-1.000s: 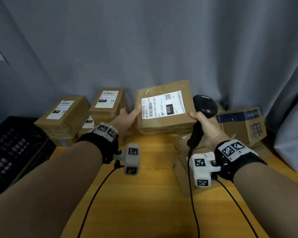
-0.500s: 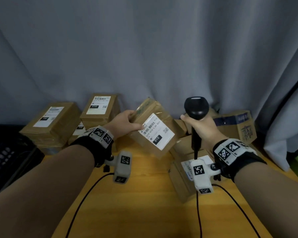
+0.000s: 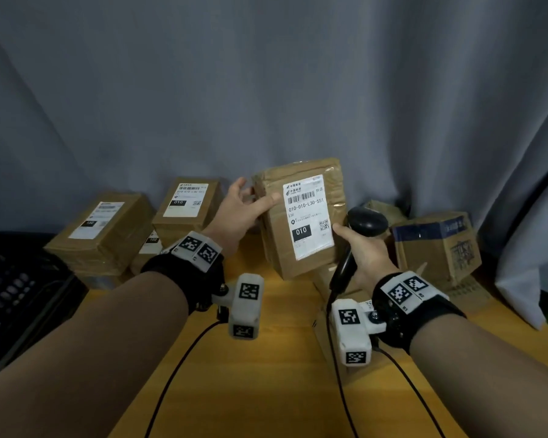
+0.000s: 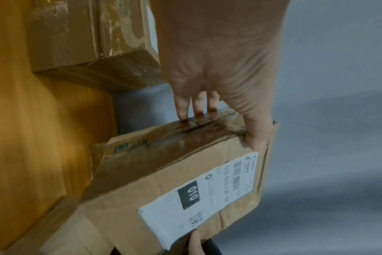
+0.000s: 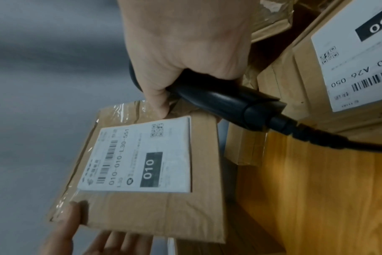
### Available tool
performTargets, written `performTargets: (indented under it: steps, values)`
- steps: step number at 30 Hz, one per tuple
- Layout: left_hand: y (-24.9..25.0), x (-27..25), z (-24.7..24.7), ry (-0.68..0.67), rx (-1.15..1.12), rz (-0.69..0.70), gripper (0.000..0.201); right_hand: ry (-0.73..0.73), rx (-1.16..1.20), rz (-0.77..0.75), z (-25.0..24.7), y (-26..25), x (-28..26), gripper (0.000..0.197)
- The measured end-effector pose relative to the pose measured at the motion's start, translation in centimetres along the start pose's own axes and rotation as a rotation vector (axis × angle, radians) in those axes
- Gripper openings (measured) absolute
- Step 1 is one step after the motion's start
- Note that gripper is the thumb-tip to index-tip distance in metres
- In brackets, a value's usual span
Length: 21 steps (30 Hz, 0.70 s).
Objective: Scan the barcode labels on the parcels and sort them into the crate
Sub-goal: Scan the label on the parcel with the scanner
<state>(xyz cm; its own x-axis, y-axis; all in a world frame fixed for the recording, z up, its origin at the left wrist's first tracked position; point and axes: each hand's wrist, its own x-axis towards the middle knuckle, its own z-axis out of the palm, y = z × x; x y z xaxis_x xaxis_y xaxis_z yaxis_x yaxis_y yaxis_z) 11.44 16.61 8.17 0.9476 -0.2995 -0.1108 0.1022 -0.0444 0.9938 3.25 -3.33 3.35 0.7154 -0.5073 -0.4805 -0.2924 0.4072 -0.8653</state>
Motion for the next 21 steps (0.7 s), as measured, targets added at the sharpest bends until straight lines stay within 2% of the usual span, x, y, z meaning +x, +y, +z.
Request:
performTargets:
  steps: [3, 5, 7, 9, 12, 16, 18, 21]
  values:
    - [-0.1, -0.3, 0.2, -0.130, 0.012, -0.058, 0.069, 0.015, 0.006, 0.012, 0.2, 0.3, 0.4, 0.040]
    - [-0.6, -0.6, 0.4, -0.215, 0.099, -0.133, 0.087, 0.025, 0.003, -0.021, 0.5, 0.6, 0.6, 0.039]
    - [-1.1, -0.6, 0.6, -0.245, 0.172, -0.168, 0.104, 0.033, -0.024, -0.078, 0.9, 0.8, 0.6, 0.045]
    - [-1.6, -0.6, 0.6, -0.212, 0.169, -0.153, 0.102, 0.024, -0.062, -0.149, 1.0, 0.7, 0.6, 0.043]
    - [-2.3, -0.3, 0.5, -0.113, 0.156, -0.160, 0.073, -0.012, -0.139, -0.192, 1.1, 0.4, 0.9, 0.040]
    - [-2.8, 0.3, -0.3, -0.115, 0.144, -0.225, 0.037, -0.062, -0.317, -0.230, 1.0, 0.0, 1.3, 0.041]
    - [-3.0, 0.5, -0.8, -0.121, 0.181, -0.220, 0.032, -0.102, -0.451, -0.251, 1.0, -0.7, 0.9, 0.036]
    - [-3.6, 1.0, -1.5, -0.079, 0.264, -0.206, 0.044, -0.191, -0.634, -0.269, 1.2, -2.3, -0.3, 0.024]
